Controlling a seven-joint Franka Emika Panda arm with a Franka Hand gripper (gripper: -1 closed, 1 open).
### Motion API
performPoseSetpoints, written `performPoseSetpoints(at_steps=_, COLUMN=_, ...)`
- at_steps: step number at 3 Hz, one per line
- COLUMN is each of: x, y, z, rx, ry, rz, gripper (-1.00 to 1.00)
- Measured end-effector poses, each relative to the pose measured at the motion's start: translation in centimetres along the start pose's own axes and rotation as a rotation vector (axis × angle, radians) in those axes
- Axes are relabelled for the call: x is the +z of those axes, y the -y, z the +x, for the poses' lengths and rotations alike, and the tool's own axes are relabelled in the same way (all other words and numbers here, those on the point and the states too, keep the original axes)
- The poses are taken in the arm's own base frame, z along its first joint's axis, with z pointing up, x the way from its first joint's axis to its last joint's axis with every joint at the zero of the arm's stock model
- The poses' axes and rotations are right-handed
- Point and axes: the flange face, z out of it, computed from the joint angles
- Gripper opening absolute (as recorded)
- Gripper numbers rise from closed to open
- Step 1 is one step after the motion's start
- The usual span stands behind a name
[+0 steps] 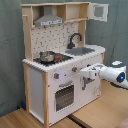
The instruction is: Play with the kitchen
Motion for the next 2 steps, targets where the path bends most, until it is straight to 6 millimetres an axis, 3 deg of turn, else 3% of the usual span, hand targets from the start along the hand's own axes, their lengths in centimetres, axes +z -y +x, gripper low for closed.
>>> performPoseSetpoints(at_steps=2, x=3.1, y=-0.6, z=1.2, rx=-0.033, ry=-0.03, rz=-0.012, gripper=1.0)
